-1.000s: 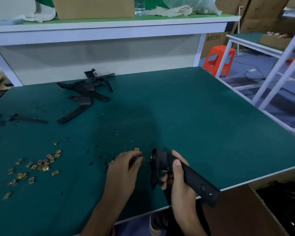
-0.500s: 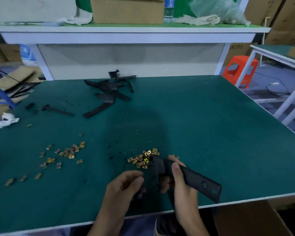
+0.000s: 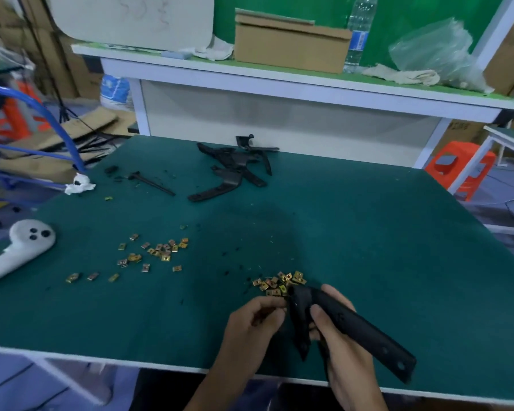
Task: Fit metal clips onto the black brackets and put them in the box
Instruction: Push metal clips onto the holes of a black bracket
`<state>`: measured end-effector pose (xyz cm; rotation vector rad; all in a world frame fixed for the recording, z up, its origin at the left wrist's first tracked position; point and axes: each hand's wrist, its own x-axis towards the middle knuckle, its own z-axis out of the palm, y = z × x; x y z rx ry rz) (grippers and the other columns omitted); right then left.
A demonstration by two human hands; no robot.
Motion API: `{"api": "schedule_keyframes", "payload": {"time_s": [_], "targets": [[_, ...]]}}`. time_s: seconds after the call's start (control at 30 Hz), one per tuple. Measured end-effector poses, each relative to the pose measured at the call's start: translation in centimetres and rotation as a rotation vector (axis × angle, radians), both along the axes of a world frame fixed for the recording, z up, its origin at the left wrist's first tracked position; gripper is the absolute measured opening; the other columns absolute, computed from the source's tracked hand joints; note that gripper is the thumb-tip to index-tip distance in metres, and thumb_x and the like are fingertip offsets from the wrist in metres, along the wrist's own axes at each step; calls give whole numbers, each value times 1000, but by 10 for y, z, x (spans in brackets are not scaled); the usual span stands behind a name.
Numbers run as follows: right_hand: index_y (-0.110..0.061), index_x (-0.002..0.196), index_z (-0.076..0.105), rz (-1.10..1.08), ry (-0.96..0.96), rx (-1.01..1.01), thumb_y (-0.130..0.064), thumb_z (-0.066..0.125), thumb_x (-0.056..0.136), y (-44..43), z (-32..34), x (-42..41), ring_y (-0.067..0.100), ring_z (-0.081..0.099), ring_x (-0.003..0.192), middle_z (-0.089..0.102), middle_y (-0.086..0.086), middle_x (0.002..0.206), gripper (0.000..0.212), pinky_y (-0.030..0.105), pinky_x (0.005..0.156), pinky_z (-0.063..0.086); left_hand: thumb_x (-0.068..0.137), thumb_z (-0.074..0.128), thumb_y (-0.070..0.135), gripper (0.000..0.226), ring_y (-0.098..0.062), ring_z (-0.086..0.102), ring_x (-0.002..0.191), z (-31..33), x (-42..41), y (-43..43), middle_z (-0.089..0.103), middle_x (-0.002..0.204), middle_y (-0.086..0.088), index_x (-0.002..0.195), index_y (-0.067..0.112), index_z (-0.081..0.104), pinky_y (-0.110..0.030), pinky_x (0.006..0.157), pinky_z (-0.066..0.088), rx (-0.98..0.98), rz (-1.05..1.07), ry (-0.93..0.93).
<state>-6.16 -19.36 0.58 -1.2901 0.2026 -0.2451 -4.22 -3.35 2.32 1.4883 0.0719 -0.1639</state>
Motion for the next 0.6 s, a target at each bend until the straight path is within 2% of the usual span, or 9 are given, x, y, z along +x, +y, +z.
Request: {"api": "schedule_keyframes", "payload": {"time_s": [0.07, 0.13, 0.2, 0.3, 0.37, 0.4, 0.47, 0.53, 0.6], "targets": [[-21, 121, 73, 8, 50, 42, -22, 77, 78, -1, 1, 0, 16, 72, 92, 76, 7, 115, 43, 23, 68, 58, 91, 71, 9, 16, -7, 71, 77, 0, 0, -1, 77, 88, 4, 97, 24, 76, -16, 69, 52, -44, 5, 5], [-17, 98, 83, -4, 94, 85, -21, 77, 76, -1, 5, -1, 16, 74, 83, 79, 9, 99, 23, 23, 66, 59, 91, 72, 14, 13, -8, 71, 77, -2, -1, -2, 76, 86, 6, 95, 26, 75, -16, 68, 52, -16, -5, -4], [-22, 82, 84, -9, 104, 113, -24, 77, 75, 0, 9, -1, 12, 72, 72, 78, 6, 83, 10, 22, 61, 57, 91, 73, 16, 14, -5, 69, 74, -3, -3, -2, 76, 82, 7, 92, 28, 76, -15, 66, 51, -7, -22, -28], [-25, 74, 83, 33, 97, 213, -27, 76, 77, 5, 11, -1, 3, 66, 56, 71, -4, 65, 8, 17, 49, 51, 90, 73, 14, 20, -5, 67, 72, -5, -3, 0, 76, 82, 5, 89, 33, 78, -19, 65, 52, -38, -24, -45], [-25, 72, 82, 73, 80, 251, -29, 74, 79, 10, 8, -1, 2, 65, 54, 69, -5, 63, 12, 16, 48, 50, 91, 73, 11, 20, -7, 67, 72, -6, -3, 1, 76, 83, 2, 91, 30, 78, -21, 66, 53, -53, -23, -56], [-24, 74, 82, 87, 78, 263, -29, 73, 81, 11, 8, 0, 3, 68, 58, 72, -4, 67, 13, 17, 50, 52, 91, 72, 10, 19, -9, 67, 71, -6, -3, 2, 76, 83, -1, 93, 28, 78, -22, 66, 53, -65, -24, -57], [-19, 93, 84, 117, 83, 313, -24, 69, 86, 10, 7, 2, 12, 76, 79, 79, 7, 91, 18, 22, 65, 59, 91, 73, 10, 16, -15, 68, 72, -6, -5, 3, 76, 83, -6, 95, 24, 77, -22, 66, 53, -101, -38, -48], [-12, 109, 80, 170, 99, 362, -20, 64, 90, 6, 5, 4, 21, 75, 102, 75, 17, 116, 26, 29, 82, 61, 90, 74, 10, 16, -18, 69, 72, -7, -5, 4, 75, 83, -10, 93, 25, 78, -21, 67, 53, -125, -67, -46], [-7, 117, 76, 224, 128, 396, -18, 61, 92, 3, 4, 5, 24, 72, 111, 70, 20, 125, 31, 33, 92, 59, 90, 74, 11, 16, -17, 69, 71, -7, -6, 4, 75, 82, -10, 91, 26, 78, -21, 67, 53, -143, -90, -47]]}}
